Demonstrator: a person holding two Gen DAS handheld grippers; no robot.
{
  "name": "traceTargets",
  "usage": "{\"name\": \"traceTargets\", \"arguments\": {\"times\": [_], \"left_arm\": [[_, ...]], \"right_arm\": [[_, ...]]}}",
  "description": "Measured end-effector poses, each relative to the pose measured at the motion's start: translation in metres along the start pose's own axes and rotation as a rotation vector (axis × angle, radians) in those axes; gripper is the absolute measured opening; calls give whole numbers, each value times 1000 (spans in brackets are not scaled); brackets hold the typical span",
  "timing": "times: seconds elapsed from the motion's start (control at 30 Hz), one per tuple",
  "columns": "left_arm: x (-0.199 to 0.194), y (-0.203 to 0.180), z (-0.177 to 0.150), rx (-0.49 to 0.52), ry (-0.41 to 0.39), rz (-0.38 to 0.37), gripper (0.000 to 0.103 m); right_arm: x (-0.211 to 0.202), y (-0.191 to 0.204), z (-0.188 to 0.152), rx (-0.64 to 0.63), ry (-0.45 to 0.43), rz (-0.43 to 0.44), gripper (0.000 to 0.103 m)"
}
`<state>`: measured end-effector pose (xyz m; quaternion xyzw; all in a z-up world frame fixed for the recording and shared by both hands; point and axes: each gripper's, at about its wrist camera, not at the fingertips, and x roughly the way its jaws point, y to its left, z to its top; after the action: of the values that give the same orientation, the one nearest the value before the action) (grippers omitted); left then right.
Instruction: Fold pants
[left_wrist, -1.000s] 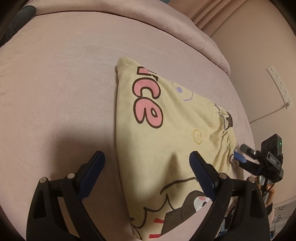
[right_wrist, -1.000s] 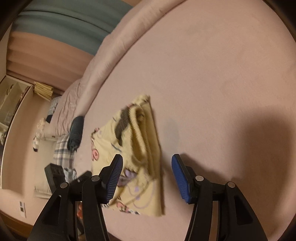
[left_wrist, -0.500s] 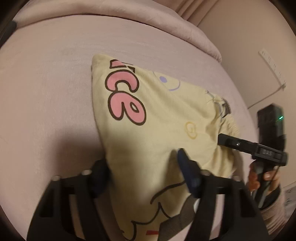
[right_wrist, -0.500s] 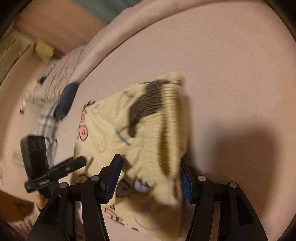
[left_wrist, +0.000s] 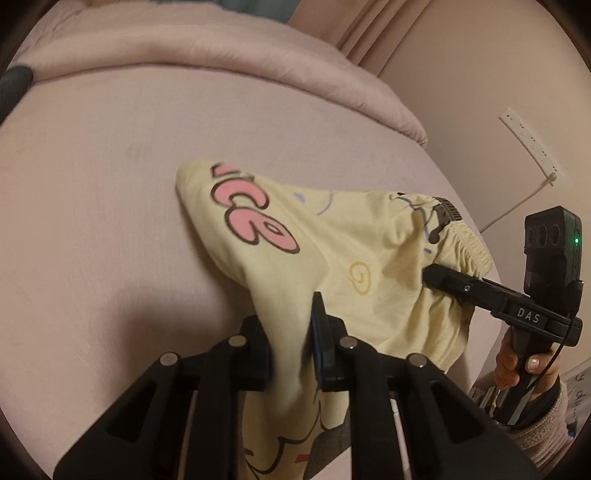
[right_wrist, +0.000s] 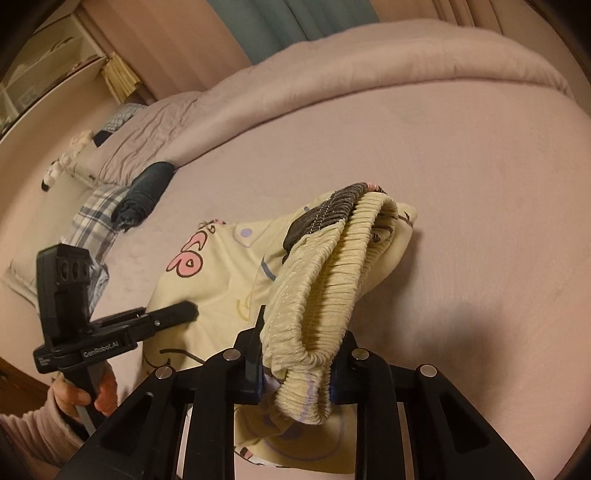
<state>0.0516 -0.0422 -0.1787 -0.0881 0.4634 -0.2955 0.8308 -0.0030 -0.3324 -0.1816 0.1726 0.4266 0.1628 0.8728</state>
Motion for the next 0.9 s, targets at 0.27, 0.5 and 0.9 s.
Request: {"name": "traceTargets", "arguments": {"times": [0.27,0.5,0.9], "left_arm": [[-24,-4,20,43,-57,7,15],[-12,-2,74,90,-100,43,15],[44,14,176,140,-177,63,16]], "right_arm": [[-8,23,23,-53,-80,14,25],[3,26,68,-69,-153,18,25],[43,-4,163,-59,-266,-22,25]]}}
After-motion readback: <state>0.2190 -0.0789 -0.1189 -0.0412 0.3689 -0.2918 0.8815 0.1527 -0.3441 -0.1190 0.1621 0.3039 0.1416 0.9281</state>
